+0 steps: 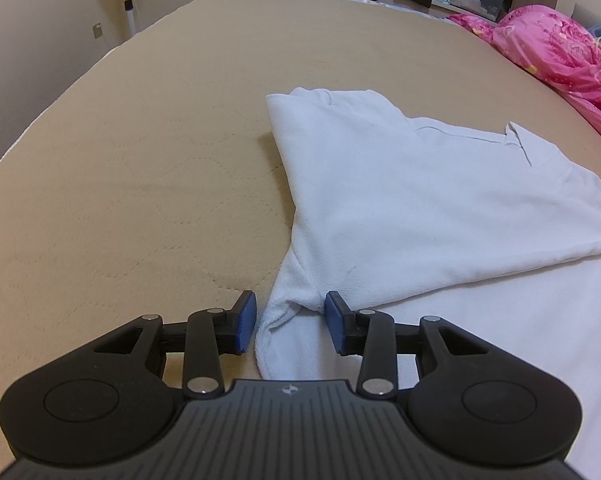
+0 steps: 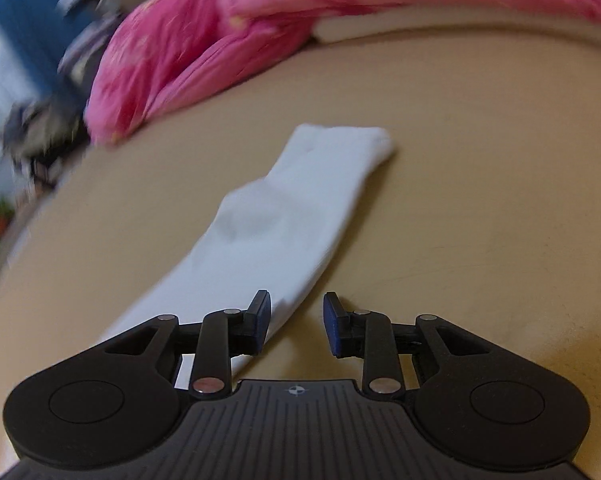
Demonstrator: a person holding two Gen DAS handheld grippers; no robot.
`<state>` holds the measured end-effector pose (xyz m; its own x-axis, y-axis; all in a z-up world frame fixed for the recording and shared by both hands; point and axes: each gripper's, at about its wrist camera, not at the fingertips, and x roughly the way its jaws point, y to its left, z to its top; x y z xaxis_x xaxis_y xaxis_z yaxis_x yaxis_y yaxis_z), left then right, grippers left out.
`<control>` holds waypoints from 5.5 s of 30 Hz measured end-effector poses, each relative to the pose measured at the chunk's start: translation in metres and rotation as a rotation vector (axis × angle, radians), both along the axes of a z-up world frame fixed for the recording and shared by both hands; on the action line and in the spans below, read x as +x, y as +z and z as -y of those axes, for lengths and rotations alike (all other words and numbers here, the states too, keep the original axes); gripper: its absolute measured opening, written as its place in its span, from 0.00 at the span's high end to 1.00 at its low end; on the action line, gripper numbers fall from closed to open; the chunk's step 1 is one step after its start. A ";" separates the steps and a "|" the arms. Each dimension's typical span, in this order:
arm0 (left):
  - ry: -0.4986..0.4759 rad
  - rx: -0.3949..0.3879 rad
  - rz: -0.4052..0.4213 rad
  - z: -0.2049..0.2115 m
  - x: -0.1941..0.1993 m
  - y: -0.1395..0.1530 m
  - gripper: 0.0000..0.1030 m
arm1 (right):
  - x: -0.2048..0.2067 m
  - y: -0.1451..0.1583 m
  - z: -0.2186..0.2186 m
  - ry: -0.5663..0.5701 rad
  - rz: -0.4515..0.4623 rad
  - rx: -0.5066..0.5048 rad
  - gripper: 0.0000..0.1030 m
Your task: Fold small clothes
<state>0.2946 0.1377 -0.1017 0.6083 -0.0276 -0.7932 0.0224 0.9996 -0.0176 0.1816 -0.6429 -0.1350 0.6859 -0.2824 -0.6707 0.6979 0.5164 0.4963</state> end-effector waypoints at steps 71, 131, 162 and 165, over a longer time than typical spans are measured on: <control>0.147 -0.371 0.131 -0.046 -0.001 0.027 0.94 | -0.017 0.066 -0.325 1.043 -0.102 -0.399 0.66; -0.093 -0.143 0.172 0.005 0.018 0.014 0.80 | 0.106 0.032 -0.308 0.879 -0.134 -0.496 0.80; -0.084 -0.135 0.168 0.011 -0.274 0.076 0.82 | -0.194 0.096 -0.267 0.714 -0.009 -0.391 0.54; -0.035 -0.171 0.088 0.002 -0.267 0.065 0.82 | -0.189 0.088 -0.270 0.701 -0.050 -0.352 0.54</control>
